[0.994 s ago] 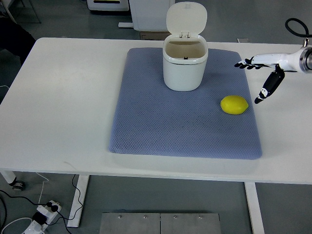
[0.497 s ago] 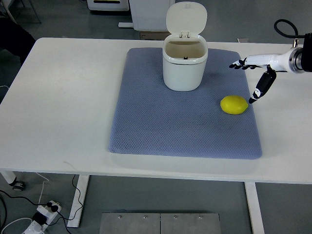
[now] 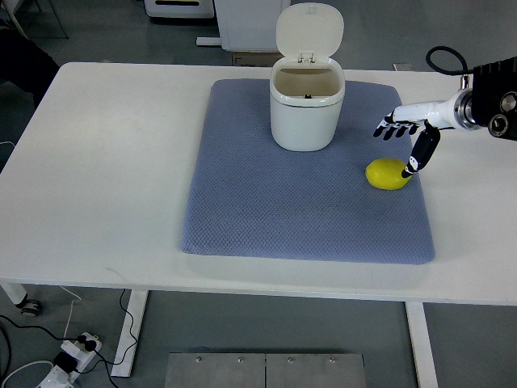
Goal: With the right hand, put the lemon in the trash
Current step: 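Lower the right hand down onto the yellow lemon, then close the right hand fingers around the yellow lemon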
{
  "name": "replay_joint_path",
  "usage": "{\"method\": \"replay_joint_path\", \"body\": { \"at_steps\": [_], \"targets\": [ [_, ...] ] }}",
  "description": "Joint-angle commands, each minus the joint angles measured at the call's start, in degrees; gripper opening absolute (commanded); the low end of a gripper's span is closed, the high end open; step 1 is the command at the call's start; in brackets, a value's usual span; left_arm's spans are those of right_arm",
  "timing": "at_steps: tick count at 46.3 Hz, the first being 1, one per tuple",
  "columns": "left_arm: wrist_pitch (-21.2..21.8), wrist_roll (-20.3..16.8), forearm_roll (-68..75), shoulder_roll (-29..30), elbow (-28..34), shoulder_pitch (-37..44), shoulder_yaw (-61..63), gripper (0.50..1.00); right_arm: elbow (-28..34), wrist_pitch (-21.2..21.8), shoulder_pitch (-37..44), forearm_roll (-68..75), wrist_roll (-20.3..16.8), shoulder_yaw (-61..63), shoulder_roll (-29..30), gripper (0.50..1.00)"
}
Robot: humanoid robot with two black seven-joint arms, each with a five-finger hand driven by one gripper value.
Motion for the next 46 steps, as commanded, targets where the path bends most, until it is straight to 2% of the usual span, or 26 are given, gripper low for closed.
{"method": "replay_joint_path", "body": {
  "at_steps": [1,9,19,46],
  "targets": [
    [0.0,0.0,0.0,0.0,0.0,0.0,0.0,1.0,-0.1,0.0,-0.1,0.2,-0.2,0.1,0.1,0.859],
    [0.0,0.0,0.0,0.0,0.0,0.0,0.0,1.0,-0.1,0.0,-0.6,2.2,-1.0,0.2,1.1,0.887],
    [0.0,0.0,0.0,0.0,0.0,0.0,0.0,1.0,-0.1,-0.1,-2.1,2.6,-1.0,0.4,2.2,0.887],
    [0.0,0.0,0.0,0.0,0.0,0.0,0.0,1.0,-2.5,-1.1,-4.3,3.4,-0.6,1.0,4.6,0.851]
  ]
}}
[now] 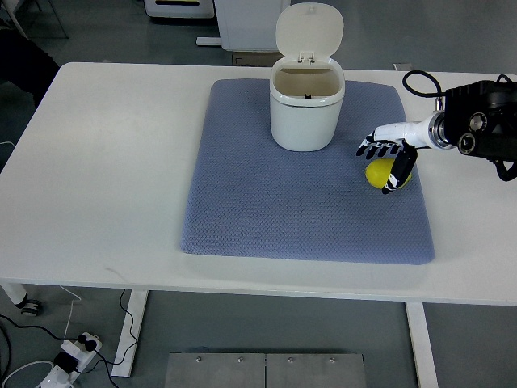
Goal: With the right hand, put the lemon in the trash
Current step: 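Close the right hand fingers around the yellow lemon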
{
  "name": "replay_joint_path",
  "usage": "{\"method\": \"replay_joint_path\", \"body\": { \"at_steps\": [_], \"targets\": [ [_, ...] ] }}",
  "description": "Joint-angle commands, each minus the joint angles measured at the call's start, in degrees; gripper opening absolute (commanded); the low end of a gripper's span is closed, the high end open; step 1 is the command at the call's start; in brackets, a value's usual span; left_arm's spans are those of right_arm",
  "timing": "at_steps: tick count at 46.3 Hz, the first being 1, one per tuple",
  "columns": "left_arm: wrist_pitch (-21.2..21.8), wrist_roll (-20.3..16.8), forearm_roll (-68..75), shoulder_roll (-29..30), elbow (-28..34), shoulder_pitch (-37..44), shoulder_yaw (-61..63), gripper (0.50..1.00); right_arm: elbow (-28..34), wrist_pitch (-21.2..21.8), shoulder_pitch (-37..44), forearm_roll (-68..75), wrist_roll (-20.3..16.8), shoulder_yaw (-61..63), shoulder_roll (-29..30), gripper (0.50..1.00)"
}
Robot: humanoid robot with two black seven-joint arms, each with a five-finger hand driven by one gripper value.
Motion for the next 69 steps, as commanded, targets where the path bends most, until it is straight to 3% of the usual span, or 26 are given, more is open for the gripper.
{"method": "replay_joint_path", "body": {
  "at_steps": [1,31,55,69],
  "targets": [
    [0.0,0.0,0.0,0.0,0.0,0.0,0.0,1.0,-0.2,0.0,0.0,0.2,0.1,0.0,0.0,0.849],
    [0.0,0.0,0.0,0.0,0.0,0.0,0.0,1.0,-1.3,-0.8,-1.9,0.1,1.3,0.0,-0.4,0.836],
    [0.0,0.0,0.0,0.0,0.0,0.0,0.0,1.0,-3.0,-0.8,-3.1,0.1,2.5,0.0,-0.4,0.797],
    [0.0,0.0,0.0,0.0,0.0,0.0,0.0,1.0,-2.9,-0.8,-3.3,0.1,2.5,0.0,-0.4,0.719]
  ]
}}
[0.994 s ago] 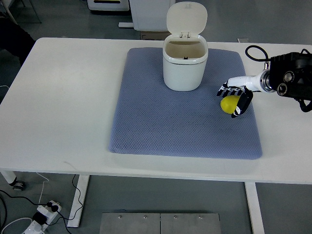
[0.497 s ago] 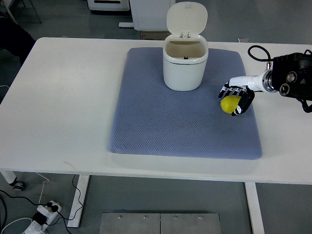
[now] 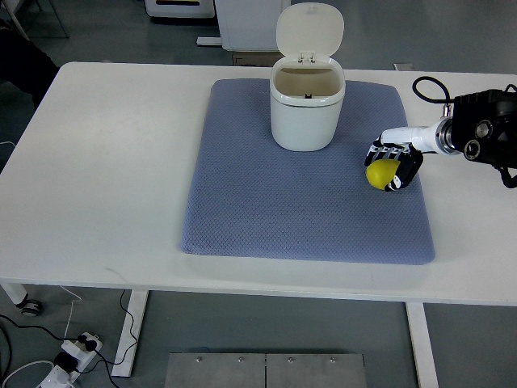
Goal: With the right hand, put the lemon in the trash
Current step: 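Close the right hand fingers around the yellow lemon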
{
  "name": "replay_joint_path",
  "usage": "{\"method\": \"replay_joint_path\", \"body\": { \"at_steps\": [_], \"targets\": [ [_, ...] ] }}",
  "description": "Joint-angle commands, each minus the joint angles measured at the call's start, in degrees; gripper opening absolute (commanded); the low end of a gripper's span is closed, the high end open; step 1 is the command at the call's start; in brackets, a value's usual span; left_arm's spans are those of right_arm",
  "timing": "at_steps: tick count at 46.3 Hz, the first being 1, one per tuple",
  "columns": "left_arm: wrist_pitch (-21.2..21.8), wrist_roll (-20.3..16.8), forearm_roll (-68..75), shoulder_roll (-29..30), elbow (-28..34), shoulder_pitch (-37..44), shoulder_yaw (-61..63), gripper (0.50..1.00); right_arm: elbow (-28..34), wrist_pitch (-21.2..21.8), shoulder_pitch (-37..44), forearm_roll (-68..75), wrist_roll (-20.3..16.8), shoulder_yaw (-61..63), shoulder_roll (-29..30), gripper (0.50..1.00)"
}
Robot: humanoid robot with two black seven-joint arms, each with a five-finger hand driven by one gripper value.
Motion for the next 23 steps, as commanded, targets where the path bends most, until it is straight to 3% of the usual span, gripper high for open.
{"method": "replay_joint_path", "body": {
  "at_steps": [1,15,20,23],
  "targets": [
    [0.0,0.0,0.0,0.0,0.0,0.0,0.0,1.0,0.0,0.0,0.0,0.0,0.0,0.0,0.0,0.715],
    [0.0,0.0,0.0,0.0,0.0,0.0,0.0,1.0,0.0,0.0,-0.5,0.0,0.1,0.0,0.1,0.671],
    [0.0,0.0,0.0,0.0,0.0,0.0,0.0,1.0,0.0,0.0,-0.8,0.0,0.1,-0.1,0.1,0.594],
    [0.0,0.0,0.0,0.0,0.0,0.0,0.0,1.0,0.0,0.0,-0.8,0.0,0.5,-0.1,0.0,0.5]
  ]
}}
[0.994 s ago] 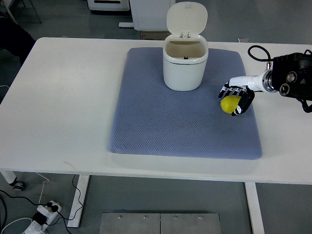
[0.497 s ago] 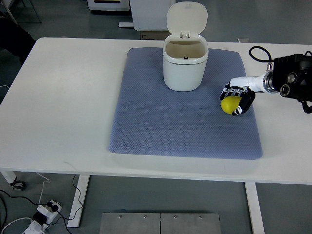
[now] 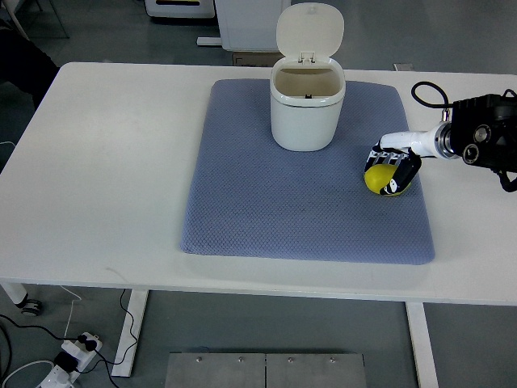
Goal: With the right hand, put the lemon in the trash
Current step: 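Close the right hand fingers around the yellow lemon, then lift the lemon with the right hand toward the bin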
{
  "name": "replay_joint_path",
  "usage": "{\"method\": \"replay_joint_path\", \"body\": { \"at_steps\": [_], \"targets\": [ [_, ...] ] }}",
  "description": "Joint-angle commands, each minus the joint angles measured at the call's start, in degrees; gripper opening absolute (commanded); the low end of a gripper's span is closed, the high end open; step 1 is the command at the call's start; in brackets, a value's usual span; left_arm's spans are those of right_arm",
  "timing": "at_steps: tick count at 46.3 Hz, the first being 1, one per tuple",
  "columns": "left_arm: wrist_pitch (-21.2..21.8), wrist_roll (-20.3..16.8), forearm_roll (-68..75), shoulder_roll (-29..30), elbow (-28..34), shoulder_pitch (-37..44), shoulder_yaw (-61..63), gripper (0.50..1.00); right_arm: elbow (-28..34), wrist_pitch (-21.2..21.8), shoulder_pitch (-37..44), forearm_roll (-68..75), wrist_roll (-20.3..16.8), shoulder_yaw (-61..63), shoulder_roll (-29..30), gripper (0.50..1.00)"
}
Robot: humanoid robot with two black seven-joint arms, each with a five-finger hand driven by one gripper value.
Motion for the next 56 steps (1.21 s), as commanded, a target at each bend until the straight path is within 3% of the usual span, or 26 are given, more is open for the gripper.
{"method": "replay_joint_path", "body": {
  "at_steps": [1,21,56],
  "targets": [
    [0.0,0.0,0.0,0.0,0.0,0.0,0.0,1.0,0.0,0.0,0.0,0.0,0.6,-0.1,-0.1,0.5],
    [0.0,0.0,0.0,0.0,0.0,0.0,0.0,1.0,0.0,1.1,0.9,0.1,0.6,-0.1,-0.6,0.5],
    [0.0,0.0,0.0,0.0,0.0,0.0,0.0,1.0,0.0,5.6,11.1,3.8,0.4,1.0,-9.4,0.5]
  ]
}}
